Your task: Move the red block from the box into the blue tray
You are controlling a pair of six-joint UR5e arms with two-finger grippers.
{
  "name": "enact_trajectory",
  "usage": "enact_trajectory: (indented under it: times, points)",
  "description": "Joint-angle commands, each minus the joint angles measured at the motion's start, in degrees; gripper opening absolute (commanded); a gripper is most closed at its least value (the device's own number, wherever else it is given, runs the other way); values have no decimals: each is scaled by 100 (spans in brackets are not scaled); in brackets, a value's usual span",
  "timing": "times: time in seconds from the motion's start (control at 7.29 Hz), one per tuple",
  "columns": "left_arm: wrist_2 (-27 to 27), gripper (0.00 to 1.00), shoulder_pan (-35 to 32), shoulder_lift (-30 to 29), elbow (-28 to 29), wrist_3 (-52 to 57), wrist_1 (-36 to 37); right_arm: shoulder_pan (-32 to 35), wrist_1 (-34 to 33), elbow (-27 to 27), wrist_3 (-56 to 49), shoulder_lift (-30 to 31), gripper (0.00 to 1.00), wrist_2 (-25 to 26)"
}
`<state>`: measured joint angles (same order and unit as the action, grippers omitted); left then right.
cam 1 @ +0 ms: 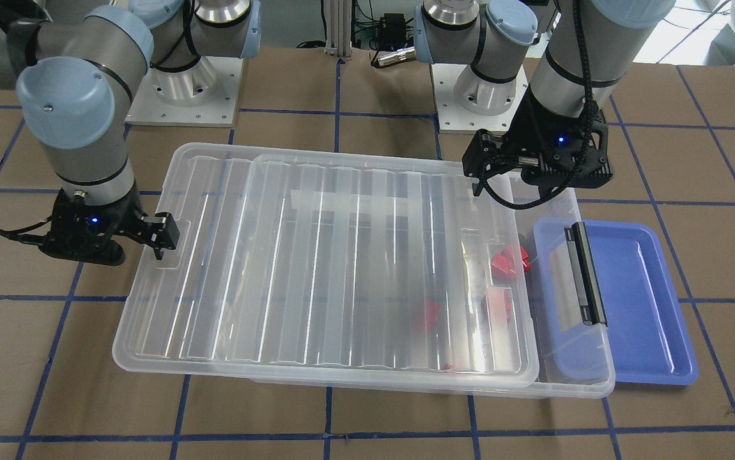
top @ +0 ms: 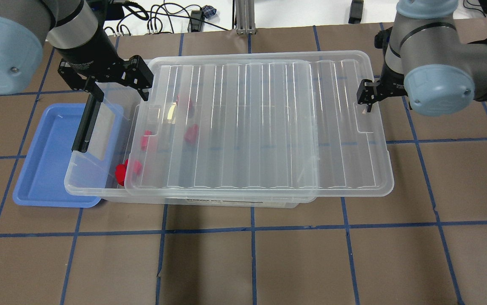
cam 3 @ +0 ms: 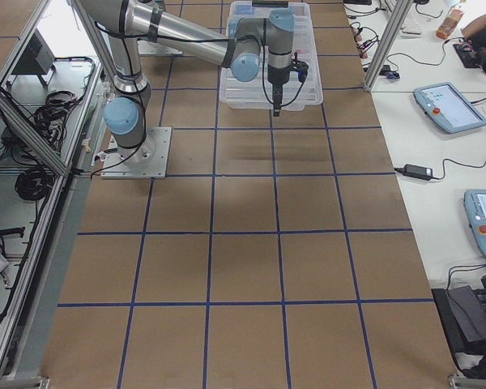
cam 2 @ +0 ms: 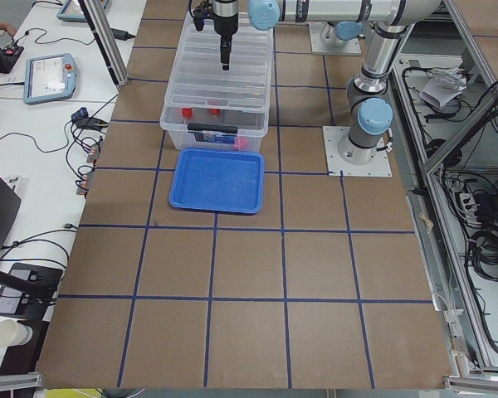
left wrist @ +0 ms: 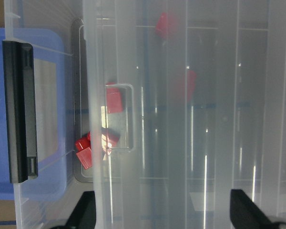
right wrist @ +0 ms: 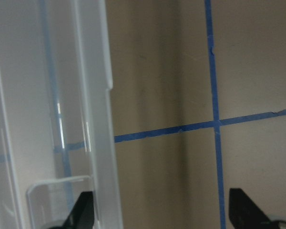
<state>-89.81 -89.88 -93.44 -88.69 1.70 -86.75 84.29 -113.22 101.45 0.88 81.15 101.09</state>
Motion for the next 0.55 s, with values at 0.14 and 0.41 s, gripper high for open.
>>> enact_trajectory:
  times: [0.14,0.41]
  points:
    - [-71,100,23,149,175,-11,-96,-667,362,15,-61,138,100,-1]
    - [-54,100,32,-130,152,-20,-88,-668,397,15,-79,138,100,-1]
